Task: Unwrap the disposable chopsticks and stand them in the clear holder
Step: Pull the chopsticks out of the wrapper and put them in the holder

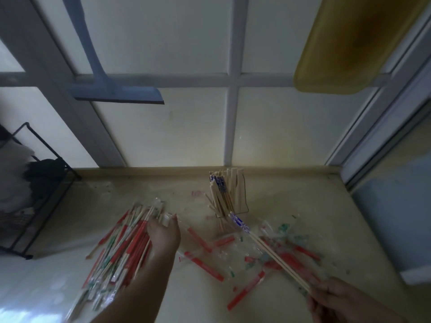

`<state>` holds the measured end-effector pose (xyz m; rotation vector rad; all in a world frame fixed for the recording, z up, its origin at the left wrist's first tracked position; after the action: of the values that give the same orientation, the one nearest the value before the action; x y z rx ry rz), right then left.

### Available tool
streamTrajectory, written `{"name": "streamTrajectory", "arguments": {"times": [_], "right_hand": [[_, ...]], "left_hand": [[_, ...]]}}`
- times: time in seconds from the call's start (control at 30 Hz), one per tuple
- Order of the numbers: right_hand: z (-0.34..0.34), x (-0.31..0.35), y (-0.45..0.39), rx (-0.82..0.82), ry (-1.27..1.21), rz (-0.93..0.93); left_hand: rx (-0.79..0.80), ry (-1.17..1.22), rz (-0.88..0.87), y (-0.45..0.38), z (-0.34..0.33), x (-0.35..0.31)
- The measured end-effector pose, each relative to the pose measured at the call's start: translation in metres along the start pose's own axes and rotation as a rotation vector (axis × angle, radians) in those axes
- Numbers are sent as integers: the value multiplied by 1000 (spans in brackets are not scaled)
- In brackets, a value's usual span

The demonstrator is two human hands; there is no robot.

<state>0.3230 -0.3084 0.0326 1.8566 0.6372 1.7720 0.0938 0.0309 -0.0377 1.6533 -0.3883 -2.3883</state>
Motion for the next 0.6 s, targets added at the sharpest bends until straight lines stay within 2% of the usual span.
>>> {"name": "streamTrajectory", "arguments": {"times": [0.07, 0.1, 0.17, 0.23, 0.3, 0.37, 0.43, 0.5, 0.57, 0.6], "right_hand": [[-15, 17, 2, -27, 24, 0], [-20, 26, -3, -42, -33, 28], [-25, 37, -11, -45, -54, 49], [-36, 54, -21, -44, -7, 80], [-43, 62, -29, -20, 82, 80], [-44, 64, -33, -2, 197, 53], [-36, 66, -39, -75, 353, 64], [-29, 87, -43, -237, 348, 198], [-24, 124, -38, -393, 242, 397], [-22, 146, -35, -413, 182, 487]], "left_hand": [[-38, 5, -120, 40, 1, -16], [8, 53, -201, 63, -1, -24], [244, 232, -338, 111, -6, -37], [540, 404, -310, 149, -15, -52], [730, 473, -221, 169, -24, -61], [776, 433, -167, 172, -29, -68], [791, 354, -155, 167, -30, -74], [863, 220, -233, 162, -30, -85], [954, -10, -399, 157, -31, -99], [994, -121, -480, 154, -33, -106]]}}
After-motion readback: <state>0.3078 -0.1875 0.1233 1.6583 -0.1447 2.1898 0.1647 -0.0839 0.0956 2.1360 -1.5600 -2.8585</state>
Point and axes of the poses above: each hand's wrist, its own y-axis away from the middle knuckle, its own z-axis out of the back of the hand, x = y × z, the point moved 2 cm from there along -y, towards the middle knuckle, and after that the axes turned 12 degrees about y, right-handed, at the moved point
